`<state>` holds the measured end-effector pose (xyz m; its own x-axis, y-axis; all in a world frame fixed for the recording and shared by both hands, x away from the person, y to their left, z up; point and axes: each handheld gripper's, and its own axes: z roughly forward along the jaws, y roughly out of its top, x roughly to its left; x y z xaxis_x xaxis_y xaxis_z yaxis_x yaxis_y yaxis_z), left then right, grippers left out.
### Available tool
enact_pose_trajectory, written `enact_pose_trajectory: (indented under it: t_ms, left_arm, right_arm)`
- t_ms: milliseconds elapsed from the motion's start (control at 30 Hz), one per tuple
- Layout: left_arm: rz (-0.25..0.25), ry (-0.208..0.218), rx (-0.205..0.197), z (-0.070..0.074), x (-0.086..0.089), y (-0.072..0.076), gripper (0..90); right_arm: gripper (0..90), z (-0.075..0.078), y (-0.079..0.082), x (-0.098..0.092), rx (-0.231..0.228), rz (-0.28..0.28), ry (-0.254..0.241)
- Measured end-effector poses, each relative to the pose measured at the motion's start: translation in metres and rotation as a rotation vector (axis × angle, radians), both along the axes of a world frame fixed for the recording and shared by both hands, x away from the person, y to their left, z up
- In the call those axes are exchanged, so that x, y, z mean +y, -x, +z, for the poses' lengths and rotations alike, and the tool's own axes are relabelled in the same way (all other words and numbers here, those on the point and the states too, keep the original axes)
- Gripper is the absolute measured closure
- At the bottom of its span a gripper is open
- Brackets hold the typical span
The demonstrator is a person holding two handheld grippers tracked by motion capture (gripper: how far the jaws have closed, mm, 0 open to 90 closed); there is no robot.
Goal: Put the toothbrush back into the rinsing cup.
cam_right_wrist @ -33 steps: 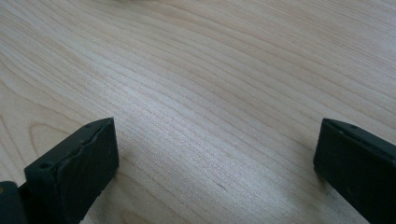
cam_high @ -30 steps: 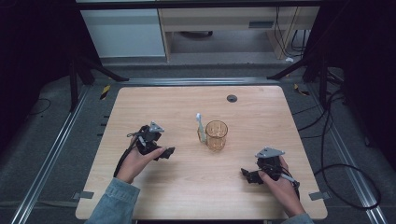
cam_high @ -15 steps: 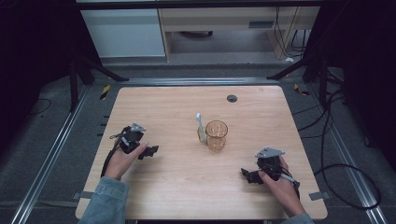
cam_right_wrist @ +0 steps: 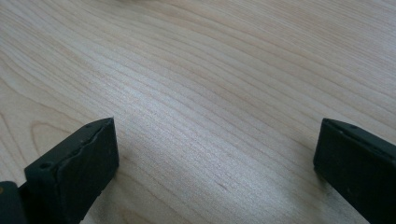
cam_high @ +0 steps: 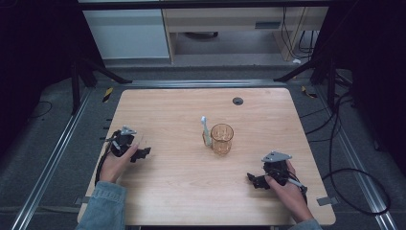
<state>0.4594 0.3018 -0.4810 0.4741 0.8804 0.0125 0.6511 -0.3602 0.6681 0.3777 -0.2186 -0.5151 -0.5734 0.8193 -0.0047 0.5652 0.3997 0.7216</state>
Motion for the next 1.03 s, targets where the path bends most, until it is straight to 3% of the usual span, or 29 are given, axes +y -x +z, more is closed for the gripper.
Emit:
enact_pose_trajectory:
  t_ms: [167, 433, 567, 767, 1033]
  left_arm:
    - [0.033, -0.010, 0.016, -0.008, 0.006, -0.002, 8.2]
    - [0.045, -0.006, 0.007, -0.014, 0.010, -0.004, 8.2]
    - [0.053, 0.010, -0.002, -0.019, 0.011, -0.005, 8.1]
    - [0.075, 0.022, -0.072, -0.027, 0.012, -0.008, 5.0]
    - [0.098, 0.014, -0.058, -0.028, 0.011, -0.009, 0.0]
  right_arm:
    - [0.4, 0.000, 0.000, 0.000, -0.002, 0.002, 0.001]
    - [0.4, 0.000, 0.000, 0.000, -0.002, 0.005, -0.001]
    - [0.4, 0.000, 0.000, 0.000, -0.002, 0.004, -0.002]
    - [0.3, 0.000, 0.000, 0.000, -0.003, 0.005, -0.001]
    - [0.4, 0.000, 0.000, 0.000, -0.004, 0.006, -0.001]
